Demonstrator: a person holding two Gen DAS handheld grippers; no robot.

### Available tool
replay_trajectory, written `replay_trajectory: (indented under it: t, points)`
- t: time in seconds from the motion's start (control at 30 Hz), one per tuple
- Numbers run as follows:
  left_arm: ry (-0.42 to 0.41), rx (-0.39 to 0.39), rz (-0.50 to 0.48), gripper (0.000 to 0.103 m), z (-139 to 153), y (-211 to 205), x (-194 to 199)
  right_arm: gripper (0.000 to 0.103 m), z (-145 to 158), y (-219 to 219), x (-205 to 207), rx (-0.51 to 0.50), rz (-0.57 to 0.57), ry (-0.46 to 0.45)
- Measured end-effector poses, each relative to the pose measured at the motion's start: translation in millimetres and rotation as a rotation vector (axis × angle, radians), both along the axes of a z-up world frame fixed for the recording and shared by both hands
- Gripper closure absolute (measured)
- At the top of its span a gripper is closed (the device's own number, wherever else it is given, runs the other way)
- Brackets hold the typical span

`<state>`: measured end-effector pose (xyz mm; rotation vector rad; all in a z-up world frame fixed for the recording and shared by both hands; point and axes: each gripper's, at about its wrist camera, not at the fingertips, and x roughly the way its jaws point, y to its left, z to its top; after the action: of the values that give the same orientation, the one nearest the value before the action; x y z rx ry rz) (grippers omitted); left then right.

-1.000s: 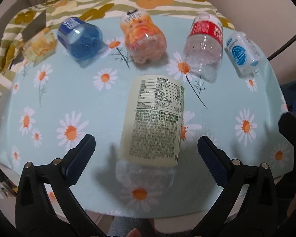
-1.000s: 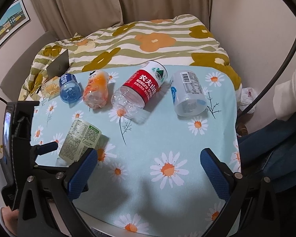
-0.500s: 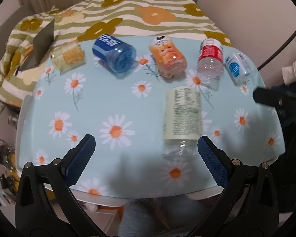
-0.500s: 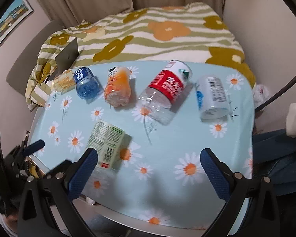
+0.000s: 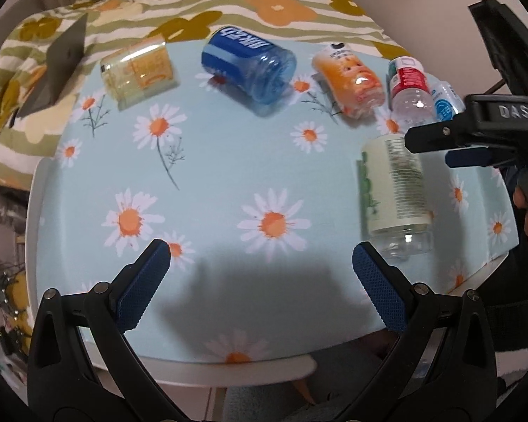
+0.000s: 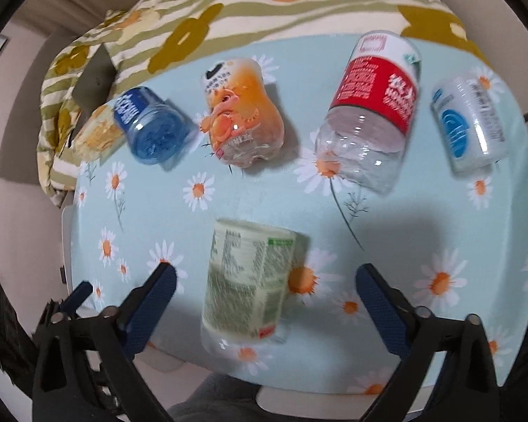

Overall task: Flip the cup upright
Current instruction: 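Rotate the held cup with the right tool until its open rim faces up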

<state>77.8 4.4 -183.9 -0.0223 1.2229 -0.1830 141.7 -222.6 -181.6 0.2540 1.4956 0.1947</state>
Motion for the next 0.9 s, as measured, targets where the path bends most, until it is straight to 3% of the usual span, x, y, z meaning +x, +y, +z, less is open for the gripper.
replay_trajectory:
  t: [0.2, 0.53, 0.9]
  points:
    - [0.029, 0.008, -0.024, 0.0, -20, 18, 13, 0.029, -24, 3, 16, 0.007, -0.041, 0.1]
    - [0.054, -0.008, -0.04, 0.0, -34, 26, 21, 0.044, -41, 8, 22, 0.008, -0.053, 0.154]
    - [0.056, 0.007, -0.029, 0.0, -30, 32, 25, 0.049, -33, 13, 21, 0.003, -0.04, 0.117]
